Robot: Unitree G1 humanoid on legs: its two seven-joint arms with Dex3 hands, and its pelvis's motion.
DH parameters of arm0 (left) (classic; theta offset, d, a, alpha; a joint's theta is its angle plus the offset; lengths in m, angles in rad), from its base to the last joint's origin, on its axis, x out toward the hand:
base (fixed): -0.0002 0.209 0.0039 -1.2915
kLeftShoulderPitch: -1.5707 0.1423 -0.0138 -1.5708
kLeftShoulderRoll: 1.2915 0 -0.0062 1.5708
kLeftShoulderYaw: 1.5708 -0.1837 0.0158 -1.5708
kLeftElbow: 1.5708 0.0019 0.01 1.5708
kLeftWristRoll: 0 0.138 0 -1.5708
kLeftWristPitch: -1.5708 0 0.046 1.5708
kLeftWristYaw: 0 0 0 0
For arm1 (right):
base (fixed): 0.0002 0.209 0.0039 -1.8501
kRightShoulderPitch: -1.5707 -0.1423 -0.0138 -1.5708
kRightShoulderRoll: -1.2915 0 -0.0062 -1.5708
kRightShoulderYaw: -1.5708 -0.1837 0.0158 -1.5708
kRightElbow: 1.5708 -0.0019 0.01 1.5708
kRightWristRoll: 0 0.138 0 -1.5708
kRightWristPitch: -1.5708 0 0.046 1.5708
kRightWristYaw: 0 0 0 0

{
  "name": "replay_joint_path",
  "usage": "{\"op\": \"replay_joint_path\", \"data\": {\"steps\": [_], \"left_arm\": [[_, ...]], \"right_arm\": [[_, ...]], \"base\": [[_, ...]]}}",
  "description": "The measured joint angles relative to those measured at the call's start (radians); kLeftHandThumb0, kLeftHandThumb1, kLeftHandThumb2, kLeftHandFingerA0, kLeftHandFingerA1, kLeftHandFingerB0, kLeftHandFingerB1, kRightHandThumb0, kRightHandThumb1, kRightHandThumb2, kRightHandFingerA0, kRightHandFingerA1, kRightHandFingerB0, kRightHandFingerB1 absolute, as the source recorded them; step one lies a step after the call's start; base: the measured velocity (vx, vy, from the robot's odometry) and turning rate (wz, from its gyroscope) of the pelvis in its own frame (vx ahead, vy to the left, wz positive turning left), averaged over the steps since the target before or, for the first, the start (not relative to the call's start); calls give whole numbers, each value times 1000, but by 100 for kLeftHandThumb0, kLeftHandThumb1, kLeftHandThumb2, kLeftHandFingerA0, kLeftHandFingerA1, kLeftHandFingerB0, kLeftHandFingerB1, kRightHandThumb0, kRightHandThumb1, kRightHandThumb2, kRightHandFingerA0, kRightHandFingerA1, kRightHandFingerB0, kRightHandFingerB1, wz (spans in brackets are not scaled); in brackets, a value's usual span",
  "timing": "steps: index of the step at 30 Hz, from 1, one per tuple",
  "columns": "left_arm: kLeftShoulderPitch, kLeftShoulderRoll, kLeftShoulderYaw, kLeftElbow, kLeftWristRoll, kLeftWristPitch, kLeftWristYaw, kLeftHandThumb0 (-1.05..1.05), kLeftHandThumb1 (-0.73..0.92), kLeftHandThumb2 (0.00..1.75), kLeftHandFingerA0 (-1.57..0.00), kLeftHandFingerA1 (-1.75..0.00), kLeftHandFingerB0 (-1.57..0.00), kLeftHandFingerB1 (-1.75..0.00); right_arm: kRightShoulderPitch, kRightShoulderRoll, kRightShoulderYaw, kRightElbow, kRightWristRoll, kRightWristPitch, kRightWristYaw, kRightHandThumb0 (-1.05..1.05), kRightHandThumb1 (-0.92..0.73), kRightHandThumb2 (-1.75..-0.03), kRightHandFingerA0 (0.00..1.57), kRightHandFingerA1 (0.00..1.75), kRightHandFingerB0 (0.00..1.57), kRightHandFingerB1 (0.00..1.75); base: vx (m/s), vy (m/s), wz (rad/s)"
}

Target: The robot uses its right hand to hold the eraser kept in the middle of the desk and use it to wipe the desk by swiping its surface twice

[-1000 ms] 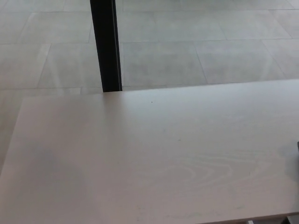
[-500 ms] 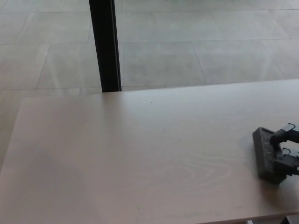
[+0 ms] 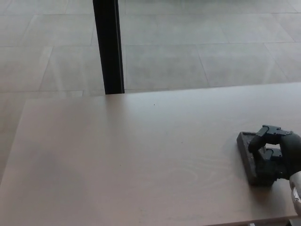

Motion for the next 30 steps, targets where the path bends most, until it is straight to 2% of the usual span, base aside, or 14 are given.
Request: {"op": "replay_joint_path", "data": {"steps": [2, 3, 4, 5, 9, 12, 13, 14, 15, 16, 20, 22, 27, 30], "left_arm": [[-2, 0, 0, 0, 0, 0, 0, -56, 69, 61, -78, -68, -65, -56], [-5, 0, 1, -1, 0, 0, 0, -57, 70, 61, -79, -67, -66, -56], [-8, 0, 2, -2, -1, -1, -1, -57, 71, 61, -80, -67, -66, -56], [-9, 0, 1, -3, -1, -1, -1, -58, 71, 61, -79, -68, -67, -57], [-11, 0, 1, -8, -1, -1, -2, -57, 72, 61, -77, -64, -63, -53], [-11, 0, -1, -7, 0, -1, -2, -56, 72, 61, -78, -66, -63, -55], [-11, 0, 2, -7, -1, -1, -2, -57, 72, 61, -80, -65, -64, -54], [-11, 0, 6, -7, -2, -1, -4, -57, 72, 61, -80, -65, -64, -54], [-12, 1, 7, -7, -2, -1, -4, -57, 71, 61, -80, -66, -64, -54], [-13, 1, 8, -7, -2, -1, -4, -56, 73, 62, -76, -63, -59, -53], [-14, 5, 9, -7, -1, -1, -6, -57, 72, 62, -78, -64, -63, -55], [-15, 7, 8, -7, -1, -1, -6, -58, 73, 62, -78, -65, -64, -54], [-19, 8, 2, -7, 1, -2, -8, -59, 72, 61, -78, -66, -66, -56], [-19, 8, 3, -7, 0, -2, -10, -59, 73, 62, -77, -66, -65, -57]], "right_arm": [[-4, 2, 37, -5, -24, -15, -14, -31, -48, -115, 98, 175, 81, 164], [-4, 5, 57, -8, -35, -21, -21, -31, -49, -110, 98, 175, 81, 161], [-3, 8, 73, -14, -47, -27, -27, -39, -47, -110, 123, 139, 105, 129], [-3, 15, 85, -19, -55, -31, -32, -31, -41, -125, 100, 175, 80, 171], [-6, 67, 128, -38, -76, -62, -47, -30, -42, -131, 97, 175, 85, 166], [-1, 121, 148, -61, -84, -66, -50, -27, -47, -114, 97, 175, 80, 170], [3, 139, 152, -70, -86, -66, -50, -35, -47, -115, 123, 141, 110, 134], [7, 155, 156, -78, -88, -66, -50, -35, -47, -115, 123, 141, 110, 134], [8, 161, 157, -81, -89, -67, -51, -29, -46, -118, 99, 175, 79, 175], [11, 175, 158, -87, -89, -67, -50, -25, -46, -122, 100, 175, 85, 168], [19, 212, 141, -91, -84, -65, -49, -27, -46, -122, 97, 175, 81, 174], [25, 222, 136, -91, -81, -66, -46, -27, -48, -113, 98, 175, 78, 175], [49, 239, 140, -119, -76, -68, -30, -29, -44, -127, 97, 175, 78, 173], [65, 249, 152, -151, -77, -65, -23, -27, -44, -121, 97, 175, 81, 168]], "base": [[0, 0, 0], [0, 0, 0], [0, 0, 0], [0, 0, 0], [0, 0, 0], [0, 0, 0], [0, 0, 0], [0, 0, 0], [0, 0, 0], [0, 0, 0], [0, 0, 0], [0, 0, 0], [0, 0, 0], [0, 0, 0]]}}
